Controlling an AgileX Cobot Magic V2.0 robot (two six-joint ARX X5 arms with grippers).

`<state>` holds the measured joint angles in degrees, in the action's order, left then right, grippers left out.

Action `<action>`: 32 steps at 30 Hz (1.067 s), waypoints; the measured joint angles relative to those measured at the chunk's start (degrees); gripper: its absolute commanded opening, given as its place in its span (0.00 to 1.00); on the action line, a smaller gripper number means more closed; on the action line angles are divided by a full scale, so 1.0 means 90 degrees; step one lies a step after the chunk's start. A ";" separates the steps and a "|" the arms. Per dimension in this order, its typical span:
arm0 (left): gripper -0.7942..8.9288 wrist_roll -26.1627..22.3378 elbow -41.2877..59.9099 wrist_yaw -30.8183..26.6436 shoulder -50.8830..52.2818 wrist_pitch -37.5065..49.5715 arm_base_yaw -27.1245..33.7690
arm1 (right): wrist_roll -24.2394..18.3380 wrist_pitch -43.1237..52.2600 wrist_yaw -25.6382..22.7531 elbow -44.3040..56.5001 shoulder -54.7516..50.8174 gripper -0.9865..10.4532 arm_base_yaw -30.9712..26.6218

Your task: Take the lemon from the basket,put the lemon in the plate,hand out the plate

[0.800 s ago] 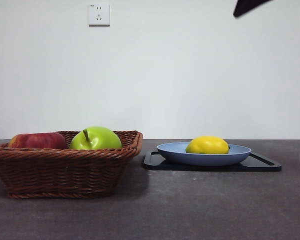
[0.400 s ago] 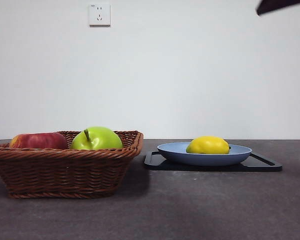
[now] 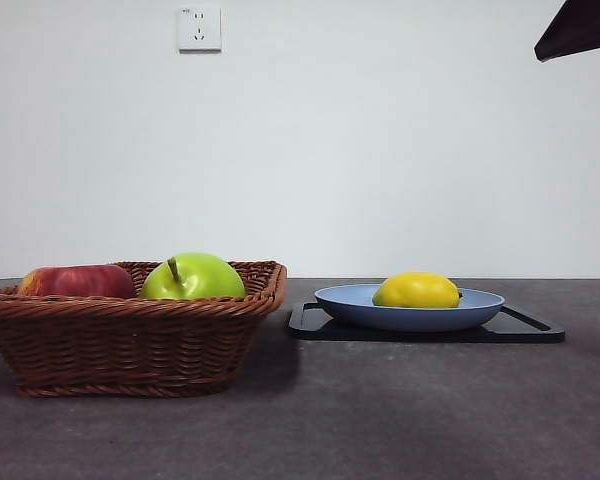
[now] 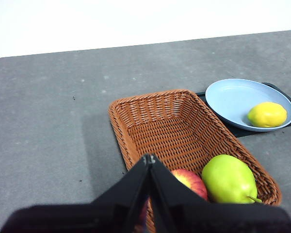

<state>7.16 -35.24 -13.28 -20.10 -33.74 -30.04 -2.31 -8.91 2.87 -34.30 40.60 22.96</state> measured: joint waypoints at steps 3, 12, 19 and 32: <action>0.09 0.0000 0.0000 0.0000 -0.0002 0.0000 0.0000 | 0.0000 0.0000 -0.0002 0.0000 0.0000 0.09 0.0000; 0.09 0.0000 0.0000 -0.0117 -0.0002 0.0000 0.0000 | 0.0000 0.0000 -0.0002 0.0000 0.0000 0.09 0.0000; 0.09 -0.0250 0.0005 -0.0338 0.0129 -0.0355 0.0107 | 0.0000 0.0002 -0.0005 0.0000 0.0000 0.09 0.0000; 0.09 -0.0508 0.0918 -0.0668 0.1290 0.0928 0.2671 | 0.0005 0.0002 -0.0005 0.0000 0.0000 0.09 0.0000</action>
<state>2.59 -26.98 -19.29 -8.49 -25.39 -6.00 -2.26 -8.88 2.83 -34.30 40.60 22.96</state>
